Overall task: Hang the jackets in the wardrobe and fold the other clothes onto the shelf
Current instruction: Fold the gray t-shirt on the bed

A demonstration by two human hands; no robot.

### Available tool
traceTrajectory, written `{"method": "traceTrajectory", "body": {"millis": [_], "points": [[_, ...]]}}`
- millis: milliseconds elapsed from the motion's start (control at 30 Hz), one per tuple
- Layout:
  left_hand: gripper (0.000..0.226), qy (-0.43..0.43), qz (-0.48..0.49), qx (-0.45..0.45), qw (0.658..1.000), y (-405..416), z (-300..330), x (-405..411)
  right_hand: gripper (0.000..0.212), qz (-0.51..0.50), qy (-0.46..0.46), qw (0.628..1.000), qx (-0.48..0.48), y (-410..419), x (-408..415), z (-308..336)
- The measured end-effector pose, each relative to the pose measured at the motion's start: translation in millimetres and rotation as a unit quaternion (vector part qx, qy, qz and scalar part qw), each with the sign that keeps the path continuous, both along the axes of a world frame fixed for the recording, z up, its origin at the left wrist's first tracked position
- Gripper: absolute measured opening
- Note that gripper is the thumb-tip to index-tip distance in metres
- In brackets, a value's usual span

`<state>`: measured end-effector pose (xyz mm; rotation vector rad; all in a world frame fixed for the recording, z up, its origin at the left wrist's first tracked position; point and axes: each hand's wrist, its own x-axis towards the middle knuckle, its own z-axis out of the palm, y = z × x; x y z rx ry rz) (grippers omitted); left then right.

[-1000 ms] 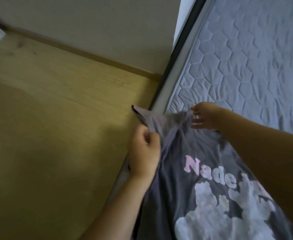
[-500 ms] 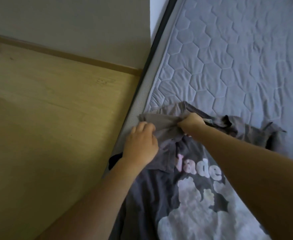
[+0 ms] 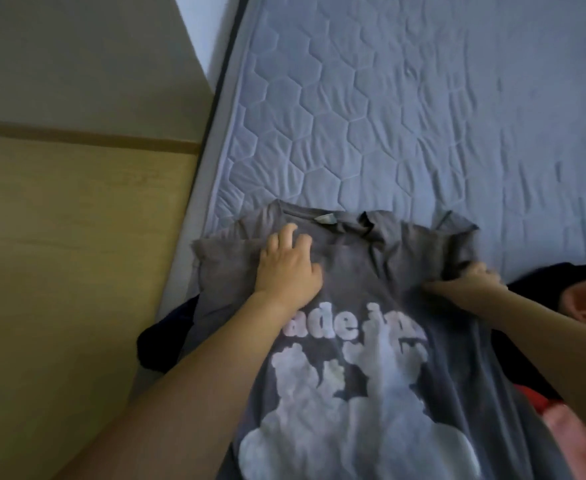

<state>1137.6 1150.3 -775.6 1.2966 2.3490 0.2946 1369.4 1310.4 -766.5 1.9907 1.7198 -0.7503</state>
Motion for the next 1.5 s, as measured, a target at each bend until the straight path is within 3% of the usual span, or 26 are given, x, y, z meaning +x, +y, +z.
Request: {"method": "traceTrajectory", "body": {"millis": [67,167,233,300,433,500,567,600,667,733,867,967,1000,1067,1133,1167,1233,1300,1333,1400,1467,1500], "points": [[0.03,-0.079,-0.004,0.0,0.997,31,1,15,0.095,0.031,-0.009,0.999,-0.004,-3,22,-5],[0.024,-0.171,0.017,0.007,0.985,75,0,32,0.058,0.036,0.09,0.993,0.069,-9,45,-17],[0.024,-0.238,0.049,0.003,0.97,101,-1,48,0.033,-0.019,0.153,0.982,0.113,-10,62,-24],[0.029,-0.248,0.035,0.01,0.968,126,-3,68,0.028,-0.137,0.218,0.96,0.109,-11,76,-27],[0.021,-0.133,-0.061,0.012,0.989,180,-3,115,0.011,-0.358,0.404,0.841,-0.042,-18,91,-19],[0.036,-0.123,-0.106,-0.059,0.985,204,-5,139,0.018,-0.389,0.447,0.795,-0.13,-25,95,-16],[0.051,-0.072,-0.186,-0.156,0.967,221,-2,159,0.02,-0.368,0.465,0.786,-0.177,-30,99,-18],[0.047,-0.046,-0.219,-0.187,0.957,226,1,165,0.021,-0.359,0.469,0.787,-0.182,-31,100,-19],[0.029,-0.044,-0.253,-0.183,0.949,235,12,173,0.015,-0.35,0.462,0.798,-0.165,-32,101,-24],[0.017,-0.111,-0.25,-0.137,0.952,241,27,174,0.007,-0.356,0.454,0.803,-0.147,-31,101,-27],[0.03,-0.299,-0.149,-0.07,0.94,238,59,162,0.044,-0.417,0.457,0.773,-0.141,-25,99,-29],[0.036,-0.301,-0.128,-0.071,0.942,236,71,152,0.076,-0.466,0.415,0.774,-0.109,-16,93,-25],[0.033,-0.271,-0.141,-0.088,0.948,236,73,149,0.075,-0.48,0.41,0.768,-0.104,-13,92,-24],[0.023,-0.197,-0.176,-0.133,0.955,233,76,145,0.052,-0.521,0.425,0.731,-0.112,-6,90,-21],[0.027,-0.207,-0.175,-0.131,0.954,227,73,141,0.024,-0.571,0.452,0.682,-0.074,-1,90,-12],[0.034,-0.241,-0.155,-0.109,0.952,222,72,141,0.015,-0.579,0.468,0.668,-0.011,1,91,-5],[0.044,-0.323,-0.084,-0.039,0.942,214,69,142,0.02,-0.533,0.495,0.663,0.178,1,98,13],[0.034,-0.393,0.02,0.012,0.919,208,63,137,0.018,-0.392,0.534,0.693,0.284,-11,98,39],[0.026,-0.419,0.07,0.015,0.905,203,59,132,0.015,-0.29,0.555,0.728,0.28,-20,97,47],[0.02,-0.478,0.161,0.01,0.863,185,51,111,0.016,-0.067,0.581,0.795,0.161,-37,92,55],[0.029,-0.507,0.263,0.009,0.821,161,44,79,0.018,0.126,0.557,0.821,0.031,-49,90,53],[0.028,-0.51,0.313,0.011,0.801,150,40,63,0.019,0.184,0.533,0.825,0.041,-50,89,50]]}}
